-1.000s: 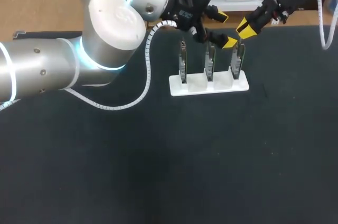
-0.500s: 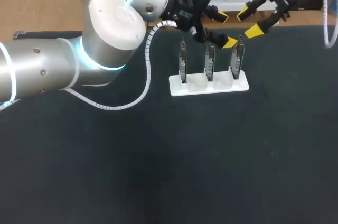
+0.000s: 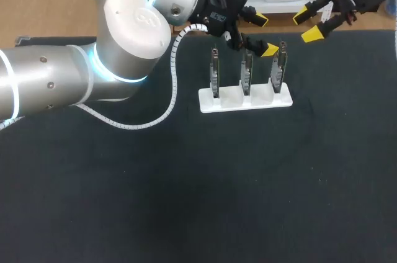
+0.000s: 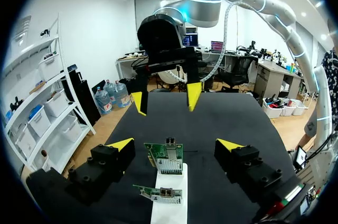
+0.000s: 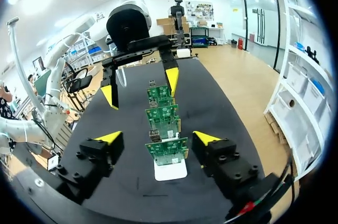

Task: Pick up the optical module with the left hand, and insert it into the network port with the right hand.

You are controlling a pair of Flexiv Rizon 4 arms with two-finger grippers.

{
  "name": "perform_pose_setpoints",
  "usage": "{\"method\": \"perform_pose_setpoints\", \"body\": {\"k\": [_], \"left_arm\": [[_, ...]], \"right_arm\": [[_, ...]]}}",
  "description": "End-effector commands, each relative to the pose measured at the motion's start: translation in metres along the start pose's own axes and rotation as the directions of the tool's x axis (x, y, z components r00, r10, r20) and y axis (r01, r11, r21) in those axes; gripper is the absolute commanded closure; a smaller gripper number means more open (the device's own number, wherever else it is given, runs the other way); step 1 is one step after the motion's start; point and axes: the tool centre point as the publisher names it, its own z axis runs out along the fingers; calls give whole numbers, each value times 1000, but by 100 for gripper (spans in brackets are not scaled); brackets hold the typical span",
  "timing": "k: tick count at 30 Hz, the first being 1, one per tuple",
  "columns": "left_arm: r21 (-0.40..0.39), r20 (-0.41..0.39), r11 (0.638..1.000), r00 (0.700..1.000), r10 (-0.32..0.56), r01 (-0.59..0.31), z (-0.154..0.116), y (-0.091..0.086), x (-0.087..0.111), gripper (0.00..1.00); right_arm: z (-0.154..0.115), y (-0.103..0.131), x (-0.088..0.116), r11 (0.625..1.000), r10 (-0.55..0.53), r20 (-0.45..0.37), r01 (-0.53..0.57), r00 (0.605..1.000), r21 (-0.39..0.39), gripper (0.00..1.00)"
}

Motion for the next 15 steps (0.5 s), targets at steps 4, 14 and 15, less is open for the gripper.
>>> {"method": "perform_pose_setpoints", "body": {"k": [4, 14, 15], "left_arm": [[2, -9, 1000, 1000, -3, 3, 1, 1, -2, 0], [2, -9, 1000, 1000, -3, 3, 1, 1, -2, 0], [2, -9, 1000, 1000, -3, 3, 1, 1, -2, 0]], "right_arm": [[-1, 3, 2, 1000, -7, 5, 7, 1000, 10, 100], [1, 4, -2, 1000, -28, -2, 28, 1000, 4, 100], [2, 5, -2, 1000, -31, -2, 31, 1000, 0, 100]]}}
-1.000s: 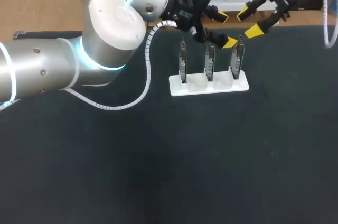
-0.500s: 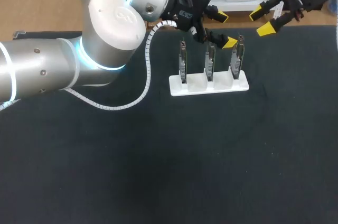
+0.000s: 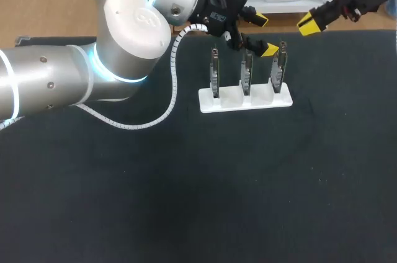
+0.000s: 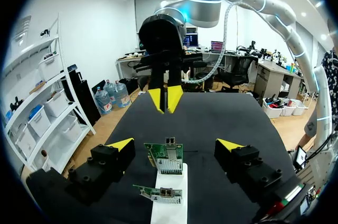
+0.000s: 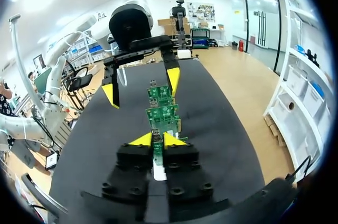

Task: Pick up the optical module with the left hand, and insert it into the network port with the right hand.

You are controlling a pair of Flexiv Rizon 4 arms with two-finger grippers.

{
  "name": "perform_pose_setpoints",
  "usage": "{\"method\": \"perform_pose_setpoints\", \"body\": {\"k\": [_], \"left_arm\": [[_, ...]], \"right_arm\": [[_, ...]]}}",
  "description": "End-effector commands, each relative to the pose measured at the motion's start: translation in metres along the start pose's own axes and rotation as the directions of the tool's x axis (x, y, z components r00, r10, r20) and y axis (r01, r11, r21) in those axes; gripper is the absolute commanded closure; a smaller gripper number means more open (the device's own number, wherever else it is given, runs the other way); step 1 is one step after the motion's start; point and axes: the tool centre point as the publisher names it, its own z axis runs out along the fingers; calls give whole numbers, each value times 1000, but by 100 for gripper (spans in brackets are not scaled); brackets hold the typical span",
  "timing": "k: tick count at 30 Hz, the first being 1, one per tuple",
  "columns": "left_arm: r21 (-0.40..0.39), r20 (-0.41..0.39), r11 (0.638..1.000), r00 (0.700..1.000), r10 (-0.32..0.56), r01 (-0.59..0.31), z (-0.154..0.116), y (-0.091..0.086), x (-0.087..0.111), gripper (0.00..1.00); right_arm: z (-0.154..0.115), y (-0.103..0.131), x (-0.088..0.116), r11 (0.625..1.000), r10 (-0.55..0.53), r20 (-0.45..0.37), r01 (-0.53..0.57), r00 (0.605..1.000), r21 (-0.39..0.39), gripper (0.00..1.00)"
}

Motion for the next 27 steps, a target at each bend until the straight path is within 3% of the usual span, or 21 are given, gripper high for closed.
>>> {"method": "perform_pose_setpoints", "body": {"k": [1, 27], "left_arm": [[2, -9, 1000, 1000, -3, 3, 1, 1, -2, 0], [2, -9, 1000, 1000, -3, 3, 1, 1, -2, 0]], "right_arm": [[3, 4, -3, 1000, -13, -8, 13, 1000, 1, 100], [32, 9, -10, 998, -40, -25, 39, 999, -52, 100]]}}
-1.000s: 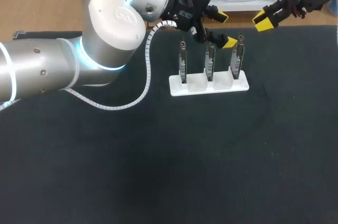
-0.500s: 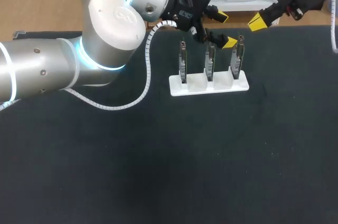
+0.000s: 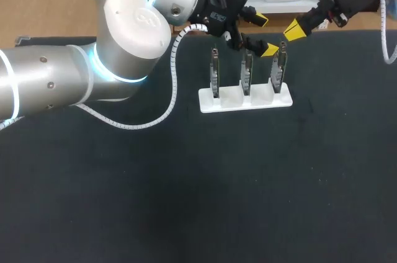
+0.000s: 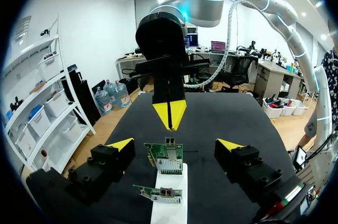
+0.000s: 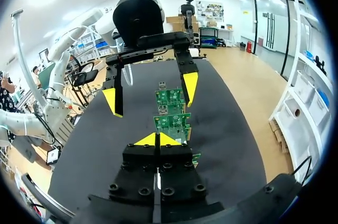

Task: Pick up the optical module with the left hand, and insert it into the network port with the right hand.

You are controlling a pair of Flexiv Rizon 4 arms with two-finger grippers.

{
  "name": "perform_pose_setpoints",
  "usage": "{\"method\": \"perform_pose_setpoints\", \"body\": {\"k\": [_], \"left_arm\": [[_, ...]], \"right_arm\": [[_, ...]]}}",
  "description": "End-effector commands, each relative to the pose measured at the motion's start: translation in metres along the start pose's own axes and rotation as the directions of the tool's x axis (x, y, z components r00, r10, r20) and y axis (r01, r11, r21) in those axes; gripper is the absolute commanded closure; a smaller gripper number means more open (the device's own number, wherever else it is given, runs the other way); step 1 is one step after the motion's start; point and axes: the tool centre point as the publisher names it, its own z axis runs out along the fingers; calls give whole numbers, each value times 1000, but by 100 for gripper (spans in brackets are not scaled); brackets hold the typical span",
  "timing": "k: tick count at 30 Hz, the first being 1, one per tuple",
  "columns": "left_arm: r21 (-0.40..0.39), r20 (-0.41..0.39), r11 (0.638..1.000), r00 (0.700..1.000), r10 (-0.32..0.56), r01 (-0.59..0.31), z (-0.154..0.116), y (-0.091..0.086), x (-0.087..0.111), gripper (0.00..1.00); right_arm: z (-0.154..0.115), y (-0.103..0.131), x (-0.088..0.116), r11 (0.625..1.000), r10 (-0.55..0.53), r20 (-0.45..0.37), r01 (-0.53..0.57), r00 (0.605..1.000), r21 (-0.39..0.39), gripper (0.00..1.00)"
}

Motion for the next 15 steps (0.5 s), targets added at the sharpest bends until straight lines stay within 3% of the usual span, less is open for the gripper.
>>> {"method": "perform_pose_setpoints", "body": {"k": [1, 15], "left_arm": [[2, -9, 1000, 1000, -3, 3, 1, 1, -2, 0], [2, -9, 1000, 1000, -3, 3, 1, 1, -2, 0]], "right_arm": [[3, -2, 0, 1000, -3, -3, 3, 1000, -3, 100], [9, -6, -2, 1000, 2, 3, -2, 1000, -5, 100]]}}
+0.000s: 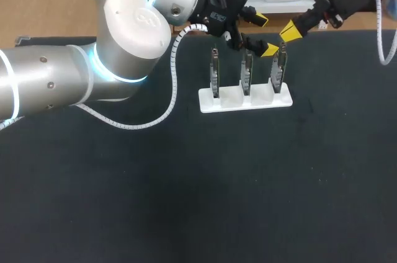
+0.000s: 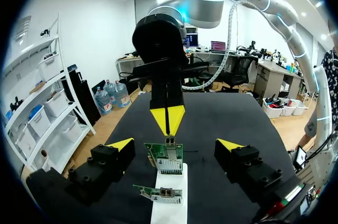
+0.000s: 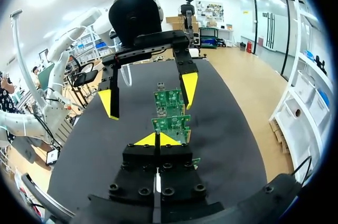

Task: Pick up the optical module with the left hand, and insert it into the network port with the right hand.

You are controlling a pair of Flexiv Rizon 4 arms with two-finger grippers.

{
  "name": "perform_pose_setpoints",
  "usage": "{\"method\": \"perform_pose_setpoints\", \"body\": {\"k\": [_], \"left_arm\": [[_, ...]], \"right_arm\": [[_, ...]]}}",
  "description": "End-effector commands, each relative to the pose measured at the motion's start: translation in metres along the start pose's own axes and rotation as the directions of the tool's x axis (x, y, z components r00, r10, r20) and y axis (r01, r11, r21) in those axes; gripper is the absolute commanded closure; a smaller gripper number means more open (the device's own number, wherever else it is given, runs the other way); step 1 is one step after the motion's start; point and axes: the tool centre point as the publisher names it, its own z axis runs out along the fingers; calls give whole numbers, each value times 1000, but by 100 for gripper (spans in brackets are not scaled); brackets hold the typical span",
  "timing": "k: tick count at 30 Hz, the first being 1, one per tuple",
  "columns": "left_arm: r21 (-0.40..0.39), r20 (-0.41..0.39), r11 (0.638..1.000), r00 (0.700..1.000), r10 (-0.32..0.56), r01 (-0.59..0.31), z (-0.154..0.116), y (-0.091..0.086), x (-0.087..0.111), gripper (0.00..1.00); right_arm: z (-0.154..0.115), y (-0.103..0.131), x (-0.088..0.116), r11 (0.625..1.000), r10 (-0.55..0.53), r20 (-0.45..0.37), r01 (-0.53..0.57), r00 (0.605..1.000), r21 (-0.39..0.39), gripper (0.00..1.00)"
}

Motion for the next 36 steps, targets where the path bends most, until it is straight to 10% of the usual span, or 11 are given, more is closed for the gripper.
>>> {"method": "perform_pose_setpoints", "body": {"k": [1, 36], "left_arm": [[2, -9, 1000, 1000, -3, 3, 1, 1, -2, 0], [2, -9, 1000, 1000, -3, 3, 1, 1, -2, 0]], "right_arm": [[2, -3, 0, 1000, 2, -2, -2, 1000, -5, 100], [14, -4, 17, 999, 38, -33, -39, 999, -28, 100]]}}
